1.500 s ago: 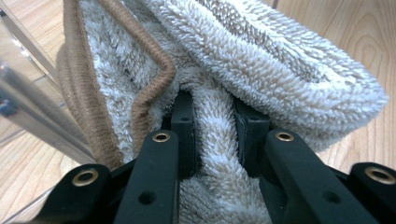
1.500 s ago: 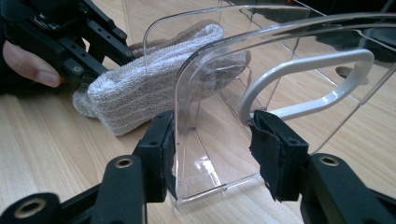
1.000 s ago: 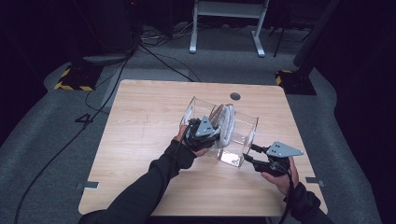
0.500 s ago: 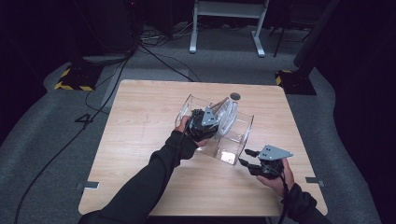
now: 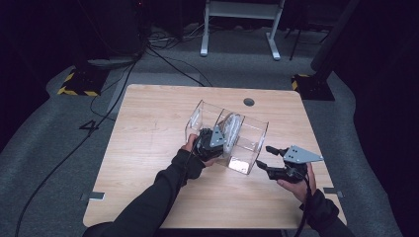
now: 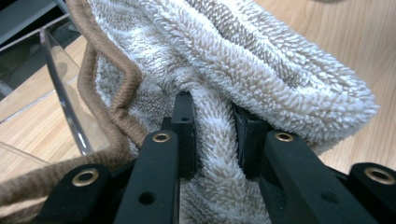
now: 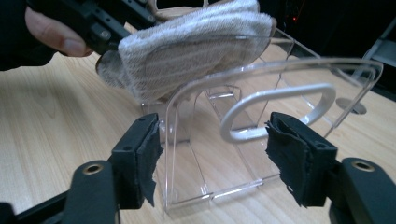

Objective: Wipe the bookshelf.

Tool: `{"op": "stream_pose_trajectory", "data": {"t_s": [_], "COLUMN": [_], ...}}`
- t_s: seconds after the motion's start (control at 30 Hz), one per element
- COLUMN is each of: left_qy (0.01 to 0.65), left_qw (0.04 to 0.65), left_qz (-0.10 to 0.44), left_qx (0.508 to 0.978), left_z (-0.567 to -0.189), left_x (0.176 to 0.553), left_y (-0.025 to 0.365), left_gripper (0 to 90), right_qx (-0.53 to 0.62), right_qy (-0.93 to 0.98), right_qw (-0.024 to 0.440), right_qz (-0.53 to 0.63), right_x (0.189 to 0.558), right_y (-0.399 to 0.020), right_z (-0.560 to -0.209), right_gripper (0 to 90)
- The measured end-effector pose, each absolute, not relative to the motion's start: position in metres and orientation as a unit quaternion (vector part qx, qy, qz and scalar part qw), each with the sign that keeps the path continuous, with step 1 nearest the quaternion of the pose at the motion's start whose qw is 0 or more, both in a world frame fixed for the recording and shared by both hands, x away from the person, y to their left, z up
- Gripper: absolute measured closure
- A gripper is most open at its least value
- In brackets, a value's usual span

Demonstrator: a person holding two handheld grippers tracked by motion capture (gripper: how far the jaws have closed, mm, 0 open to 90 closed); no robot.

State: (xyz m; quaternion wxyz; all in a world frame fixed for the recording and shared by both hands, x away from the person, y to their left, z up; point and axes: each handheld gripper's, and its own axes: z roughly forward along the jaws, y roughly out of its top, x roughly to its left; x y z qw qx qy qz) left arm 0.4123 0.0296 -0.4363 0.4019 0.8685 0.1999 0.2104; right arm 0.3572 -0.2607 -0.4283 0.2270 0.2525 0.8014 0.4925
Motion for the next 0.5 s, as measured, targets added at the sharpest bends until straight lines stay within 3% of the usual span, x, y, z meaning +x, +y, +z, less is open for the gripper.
{"op": "stream_pose_trajectory", "data": {"t_s": [0.2, 0.5], "left_qy": [0.201, 0.226], "left_qw": [0.399, 0.391], "left_qz": [0.202, 0.145], "left_qx": [0.872, 0.88], "left_z": [-0.445, -0.48], "left_x": [0.405, 0.406], "left_y": [0.033, 0.041], "left_gripper": [74.2, 74.1], "right_qx": [0.235, 0.235], "right_qy": [0.81, 0.814], "right_qw": [0.224, 0.204], "right_qz": [0.488, 0.492], "right_x": [0.361, 0.364], "right_y": [-0.253, -0.253], "right_z": [-0.423, -0.425], "right_gripper": [35.8, 39.5]}}
